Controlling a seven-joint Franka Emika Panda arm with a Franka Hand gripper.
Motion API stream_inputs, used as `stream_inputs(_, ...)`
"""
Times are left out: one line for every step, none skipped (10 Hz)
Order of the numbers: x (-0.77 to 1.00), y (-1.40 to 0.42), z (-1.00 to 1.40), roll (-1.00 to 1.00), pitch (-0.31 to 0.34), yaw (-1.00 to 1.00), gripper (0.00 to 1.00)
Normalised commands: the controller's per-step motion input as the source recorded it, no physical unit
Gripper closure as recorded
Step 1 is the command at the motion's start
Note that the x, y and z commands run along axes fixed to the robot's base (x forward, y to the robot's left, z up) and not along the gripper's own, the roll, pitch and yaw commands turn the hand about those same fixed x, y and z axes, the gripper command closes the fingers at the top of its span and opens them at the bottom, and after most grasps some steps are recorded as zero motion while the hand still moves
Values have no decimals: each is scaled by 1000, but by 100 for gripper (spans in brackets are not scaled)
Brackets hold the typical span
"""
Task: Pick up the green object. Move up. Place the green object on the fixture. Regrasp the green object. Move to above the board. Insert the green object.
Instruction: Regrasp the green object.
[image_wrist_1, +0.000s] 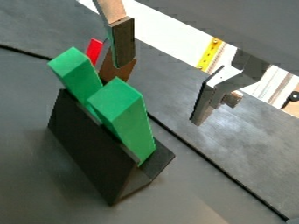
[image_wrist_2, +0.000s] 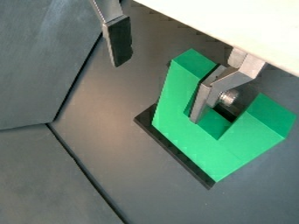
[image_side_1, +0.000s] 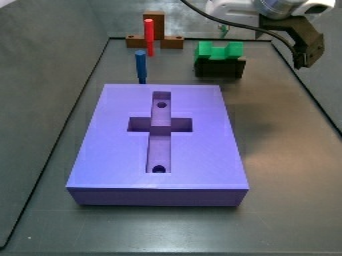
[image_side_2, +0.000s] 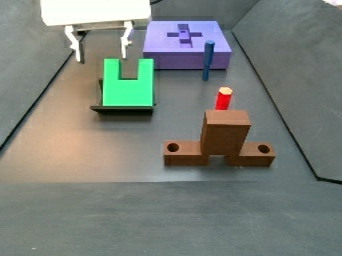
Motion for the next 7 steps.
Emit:
stream_inputs(146, -37, -166, 114, 20, 186, 0)
stream_inputs(151, -60, -154, 114, 29, 151, 0)
stream_inputs(83, -37, -200, 74, 0, 160, 0)
stream_inputs(91, -71, -217, 86, 0, 163, 0)
stream_inputs(103, -77, -226, 129, 14, 163, 0)
stream_inputs(74, -86, -243, 237, 40, 151, 0)
stream_inputs(54, -94, -243, 297, 66, 137, 0)
